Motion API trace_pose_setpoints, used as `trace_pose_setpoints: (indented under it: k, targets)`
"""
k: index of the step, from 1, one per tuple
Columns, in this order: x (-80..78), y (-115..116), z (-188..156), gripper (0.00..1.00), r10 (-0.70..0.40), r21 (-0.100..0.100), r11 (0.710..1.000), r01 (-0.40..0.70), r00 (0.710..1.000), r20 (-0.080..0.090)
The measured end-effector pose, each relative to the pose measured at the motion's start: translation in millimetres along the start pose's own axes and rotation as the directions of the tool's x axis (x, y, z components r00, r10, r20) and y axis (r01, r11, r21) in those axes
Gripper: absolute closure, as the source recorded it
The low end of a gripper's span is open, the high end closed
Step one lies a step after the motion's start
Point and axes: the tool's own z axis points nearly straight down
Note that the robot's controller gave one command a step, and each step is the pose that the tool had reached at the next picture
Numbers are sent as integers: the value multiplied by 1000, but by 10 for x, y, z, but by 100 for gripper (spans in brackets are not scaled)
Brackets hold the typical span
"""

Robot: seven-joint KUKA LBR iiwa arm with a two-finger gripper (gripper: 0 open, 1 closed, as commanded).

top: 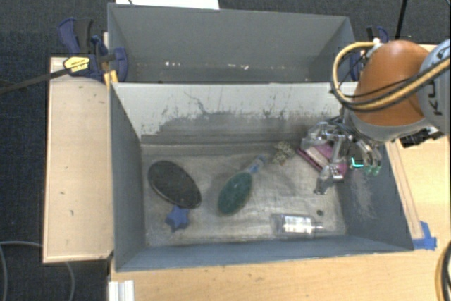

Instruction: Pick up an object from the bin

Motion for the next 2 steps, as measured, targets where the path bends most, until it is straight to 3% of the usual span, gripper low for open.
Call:
trace_pose_setpoints:
  k: [1,2]
  targets:
    - [-247,365,2,0,46,-2,999,-45,999,11]
    - [-199,1744,656,0,106,-2,994,-106,994,12]
